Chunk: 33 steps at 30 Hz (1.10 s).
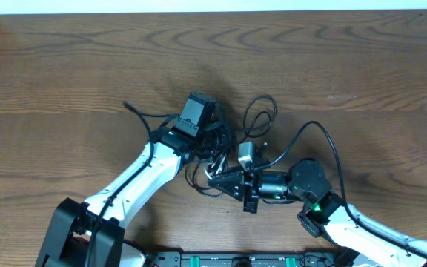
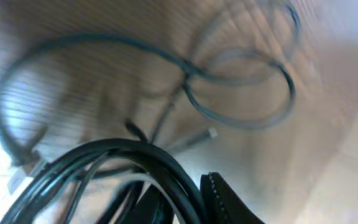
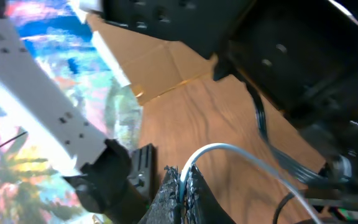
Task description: Untangle cables
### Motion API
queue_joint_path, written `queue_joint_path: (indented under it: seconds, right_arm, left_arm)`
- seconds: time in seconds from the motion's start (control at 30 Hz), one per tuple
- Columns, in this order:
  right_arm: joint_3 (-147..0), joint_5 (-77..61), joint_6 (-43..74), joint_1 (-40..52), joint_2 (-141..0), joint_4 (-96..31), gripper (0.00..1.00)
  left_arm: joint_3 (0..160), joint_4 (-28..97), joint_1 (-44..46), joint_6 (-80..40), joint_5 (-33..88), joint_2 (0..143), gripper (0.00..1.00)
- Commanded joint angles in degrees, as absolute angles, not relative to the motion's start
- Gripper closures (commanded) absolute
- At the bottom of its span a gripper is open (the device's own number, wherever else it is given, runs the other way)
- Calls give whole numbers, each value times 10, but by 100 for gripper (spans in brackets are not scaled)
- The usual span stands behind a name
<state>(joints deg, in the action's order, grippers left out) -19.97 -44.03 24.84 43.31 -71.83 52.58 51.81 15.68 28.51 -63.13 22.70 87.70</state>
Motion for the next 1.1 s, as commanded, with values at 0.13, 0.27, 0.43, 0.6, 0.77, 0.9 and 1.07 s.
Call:
queue_joint_path:
  seconds: [0.13,0.27,0.43,0.6,0.77,0.9,1.07]
  right_arm:
    - [-206,-459,251,378,-642,468,99]
    - [-206,-345,226,333,-618,313,99]
    - [-206,-232,226,304,-611,197,99]
    - [-206,-139,242,299,-609,149,99]
    - [-206,-45,306,299,-609,81,99]
    - [-206,-34,308,299,-610,42,96]
    - [-206,-1,347,299,-610,-13,90]
  left_arm:
    - [515,189,283,-723,12,880,72]
    - [515,227,283,-723,-12,880,69]
    - [515,262,283,-723,-69,880,66]
    - [515,261,283,-723,-89,880,65]
    - [515,261,282,-723,-91,880,80]
    - [515,225,278,-641,-29,875,92]
    - [517,173,261,-449,84,846,92]
